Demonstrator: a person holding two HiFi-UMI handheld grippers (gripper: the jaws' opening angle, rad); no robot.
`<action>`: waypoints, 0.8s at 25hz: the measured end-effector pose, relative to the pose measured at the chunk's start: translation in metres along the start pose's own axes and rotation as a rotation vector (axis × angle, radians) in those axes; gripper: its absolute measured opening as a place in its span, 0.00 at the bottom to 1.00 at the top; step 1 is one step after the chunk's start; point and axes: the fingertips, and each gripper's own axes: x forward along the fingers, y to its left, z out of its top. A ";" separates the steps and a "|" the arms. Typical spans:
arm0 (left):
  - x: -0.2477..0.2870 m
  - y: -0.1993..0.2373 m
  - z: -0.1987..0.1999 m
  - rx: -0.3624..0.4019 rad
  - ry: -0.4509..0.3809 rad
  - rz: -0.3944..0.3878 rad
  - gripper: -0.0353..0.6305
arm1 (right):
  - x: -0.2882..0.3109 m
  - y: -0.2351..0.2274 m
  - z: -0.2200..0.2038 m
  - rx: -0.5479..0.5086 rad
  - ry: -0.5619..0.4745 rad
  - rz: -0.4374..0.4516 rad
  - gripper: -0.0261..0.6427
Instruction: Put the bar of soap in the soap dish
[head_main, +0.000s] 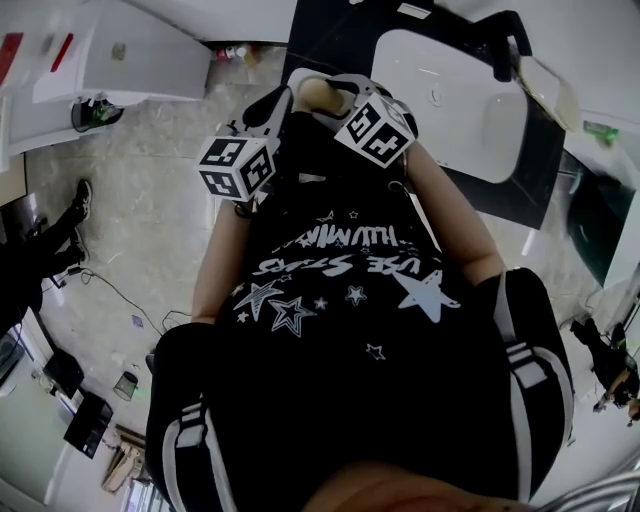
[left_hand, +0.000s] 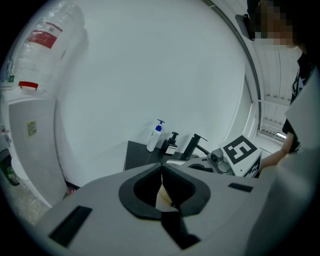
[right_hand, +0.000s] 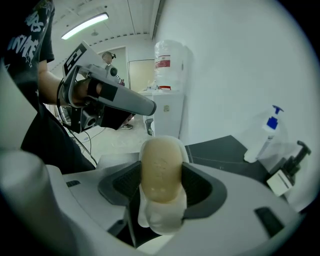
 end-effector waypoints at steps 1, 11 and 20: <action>0.000 0.000 0.000 0.000 -0.001 0.001 0.07 | 0.000 0.000 -0.001 0.000 0.004 -0.002 0.42; -0.005 -0.007 0.003 0.010 -0.007 -0.036 0.07 | -0.002 -0.003 -0.001 -0.010 0.004 -0.079 0.42; -0.016 -0.014 0.006 0.025 -0.009 -0.090 0.07 | -0.007 -0.004 0.000 -0.006 -0.006 -0.121 0.42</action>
